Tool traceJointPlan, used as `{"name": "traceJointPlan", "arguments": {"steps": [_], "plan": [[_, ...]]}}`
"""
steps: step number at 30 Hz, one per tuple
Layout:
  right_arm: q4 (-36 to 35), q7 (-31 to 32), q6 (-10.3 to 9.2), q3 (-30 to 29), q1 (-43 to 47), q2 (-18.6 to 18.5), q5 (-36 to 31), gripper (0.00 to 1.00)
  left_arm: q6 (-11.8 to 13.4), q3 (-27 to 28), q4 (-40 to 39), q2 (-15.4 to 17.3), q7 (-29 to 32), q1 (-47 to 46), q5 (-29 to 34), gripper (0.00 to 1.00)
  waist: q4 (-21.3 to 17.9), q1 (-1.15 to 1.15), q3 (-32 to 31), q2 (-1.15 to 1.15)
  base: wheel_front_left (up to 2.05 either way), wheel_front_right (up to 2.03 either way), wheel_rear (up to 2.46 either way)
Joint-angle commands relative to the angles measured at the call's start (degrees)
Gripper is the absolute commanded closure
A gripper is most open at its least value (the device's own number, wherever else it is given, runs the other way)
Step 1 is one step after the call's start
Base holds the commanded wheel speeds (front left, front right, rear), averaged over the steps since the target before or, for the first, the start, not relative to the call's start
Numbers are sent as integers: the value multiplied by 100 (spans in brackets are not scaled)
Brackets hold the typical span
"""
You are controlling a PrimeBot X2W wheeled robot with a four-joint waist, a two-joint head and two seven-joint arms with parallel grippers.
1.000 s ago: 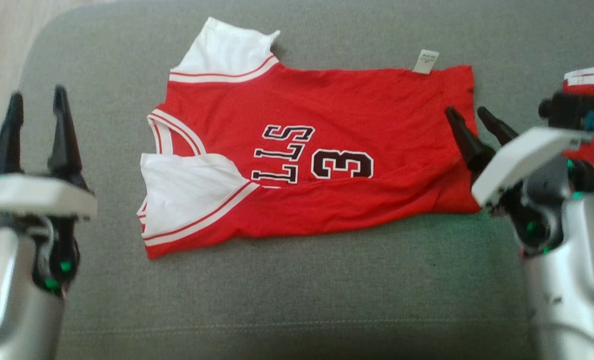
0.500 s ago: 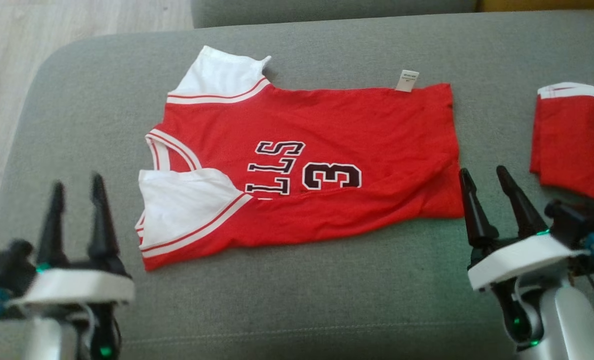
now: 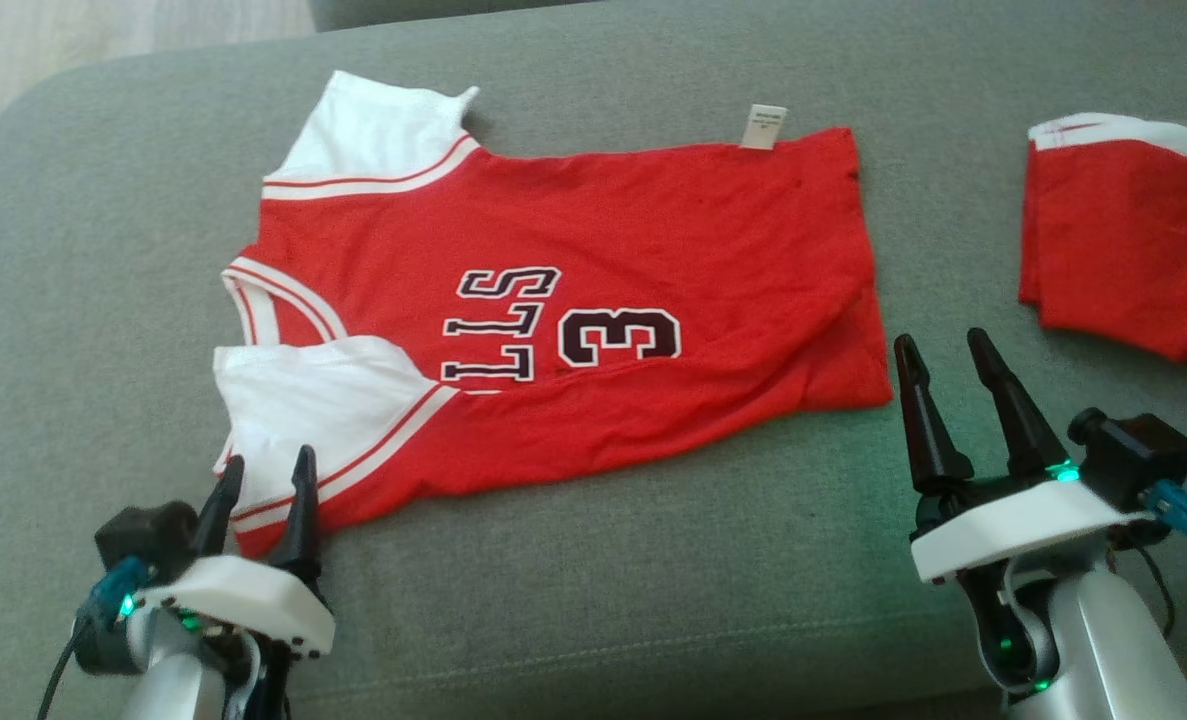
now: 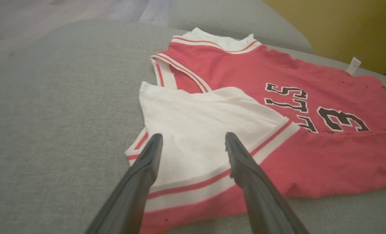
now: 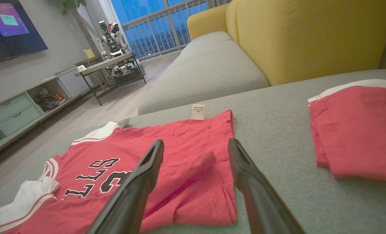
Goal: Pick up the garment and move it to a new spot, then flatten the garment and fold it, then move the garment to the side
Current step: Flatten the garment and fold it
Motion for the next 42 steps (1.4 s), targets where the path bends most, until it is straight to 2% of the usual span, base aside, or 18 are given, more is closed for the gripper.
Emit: {"name": "traceJointPlan", "arguments": {"steps": [1,11,15,20,21,22,23,24,27,32,36,37,42], "plan": [[-141,-90,-1,143,-226,5,70,0,67,168,25,136,36,-316,81,0,-70,0,41,0,0,0,0],[-7,-192,-1,204,-256,6,119,0,538,228,858,227,540,-522,151,0,-186,0,68,0,0,0,0],[31,-199,-1,212,-269,6,94,0,584,183,996,239,633,-577,166,0,-193,0,70,0,0,0,0],[89,-156,-1,210,-278,6,28,0,507,92,1177,240,824,-638,139,0,-209,0,72,0,0,0,0],[131,-110,-1,183,-279,6,-4,0,419,25,1265,246,916,-665,125,25,-223,0,75,0,0,0,0],[131,-110,-1,183,-279,6,-4,0,419,25,1265,246,916,-665,125,25,-223,0,75,0,0,0,0],[163,-75,-1,153,-275,6,-8,0,357,-12,1300,250,951,-678,116,91,-228,0,75,0,0,0,0],[205,-34,-1,116,-271,6,-27,0,287,-46,1321,256,960,-692,104,100,-232,0,73,0,0,0,0],[367,102,-1,-22,-258,6,19,0,181,-72,1331,262,876,-727,52,100,-225,0,60,0,0,0,0],[777,307,-1,-31,-312,6,740,0,243,-21,1185,284,391,-798,68,100,-161,0,42,0,0,0,0],[1362,438,-1,71,-479,6,1715,0,280,-54,1021,292,30,-828,147,100,-72,0,54,0,0,0,0],[1757,455,-1,161,-632,6,2248,0,268,-98,961,287,-55,-834,182,100,-24,0,64,0,0,0,0],[2603,280,-1,604,-1137,6,3361,0,204,-229,888,261,-122,-849,227,100,81,0,96,0,0,0,0]]}}
